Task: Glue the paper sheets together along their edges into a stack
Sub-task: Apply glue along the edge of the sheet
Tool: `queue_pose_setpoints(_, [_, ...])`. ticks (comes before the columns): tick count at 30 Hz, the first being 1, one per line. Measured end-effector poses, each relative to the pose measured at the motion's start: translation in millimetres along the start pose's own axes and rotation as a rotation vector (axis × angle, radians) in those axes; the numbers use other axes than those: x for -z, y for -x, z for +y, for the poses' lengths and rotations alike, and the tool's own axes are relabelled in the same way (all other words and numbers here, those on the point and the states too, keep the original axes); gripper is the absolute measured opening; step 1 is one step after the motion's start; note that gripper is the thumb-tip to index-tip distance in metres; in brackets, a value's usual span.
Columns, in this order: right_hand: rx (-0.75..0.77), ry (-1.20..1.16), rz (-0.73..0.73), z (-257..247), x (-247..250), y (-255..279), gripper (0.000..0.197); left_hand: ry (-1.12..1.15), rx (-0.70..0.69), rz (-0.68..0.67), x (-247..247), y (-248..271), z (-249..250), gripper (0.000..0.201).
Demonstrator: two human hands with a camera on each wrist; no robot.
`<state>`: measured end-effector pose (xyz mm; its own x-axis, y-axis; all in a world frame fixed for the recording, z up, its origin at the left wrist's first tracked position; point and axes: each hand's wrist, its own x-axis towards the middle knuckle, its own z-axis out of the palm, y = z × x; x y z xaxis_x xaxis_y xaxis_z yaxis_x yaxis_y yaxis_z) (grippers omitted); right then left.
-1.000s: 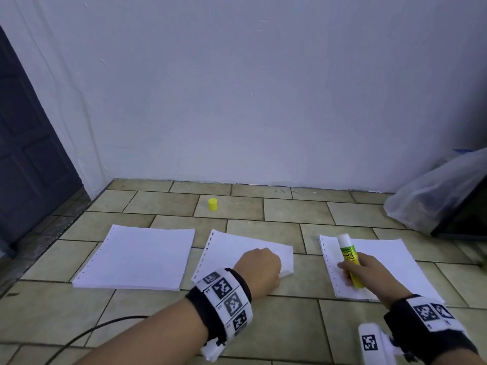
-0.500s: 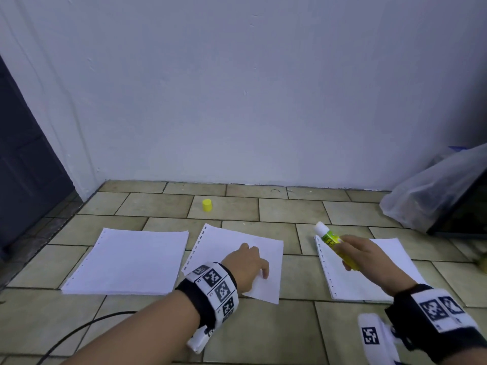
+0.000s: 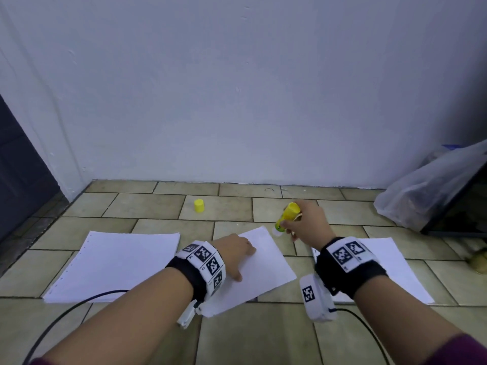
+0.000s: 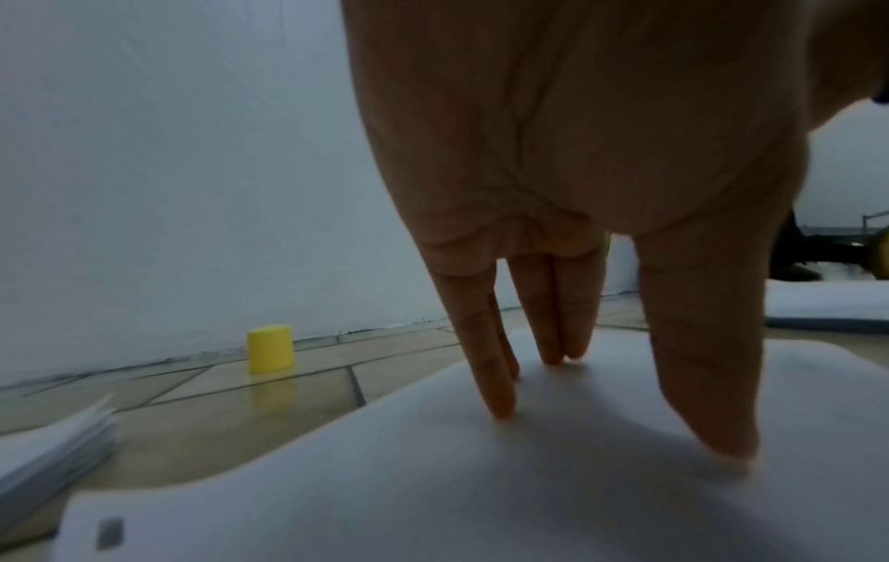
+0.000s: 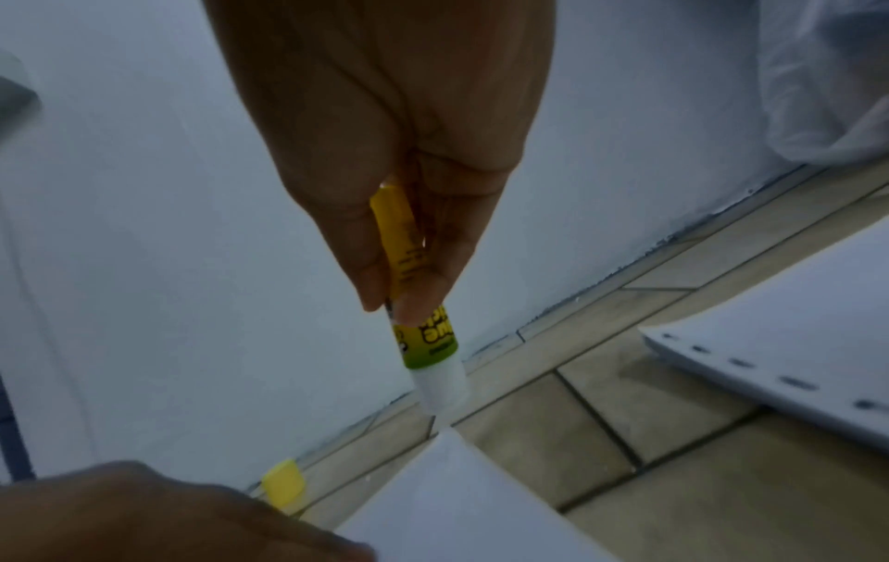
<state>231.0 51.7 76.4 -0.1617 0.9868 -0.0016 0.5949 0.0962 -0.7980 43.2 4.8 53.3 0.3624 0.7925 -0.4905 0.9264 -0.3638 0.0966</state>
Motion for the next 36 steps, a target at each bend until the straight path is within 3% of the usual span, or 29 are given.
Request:
queue_pose_setpoints(12, [0.012,0.11,-0.082,0.4,-40.1,-24.4,0.024,-0.02,0.033,-0.059,-2.6,2.1,-5.8,0.09])
queue_pose_setpoints(25, [0.088,0.449,-0.302,15.3,3.2,15.8,0.024,-0.007,0.011,-0.036,-5.6,3.0,-7.2,0.088])
queue_pose_setpoints(31, [0.078,0.503,-0.351,21.8,16.8,33.4,0.023,-0.166,-0.062,-0.068,3.2,5.0,-1.9,0.078])
queue_pose_setpoints(33, [0.071,0.475,-0.328,18.2,22.2,33.4,0.024,-0.177,-0.051,-0.065,4.0,4.1,-1.8,0.071])
queue_pose_setpoints(36, [0.046,0.256,-0.165,12.2,31.4,30.7,0.026,-0.166,-0.013,-0.022,3.4,4.9,0.5,0.067])
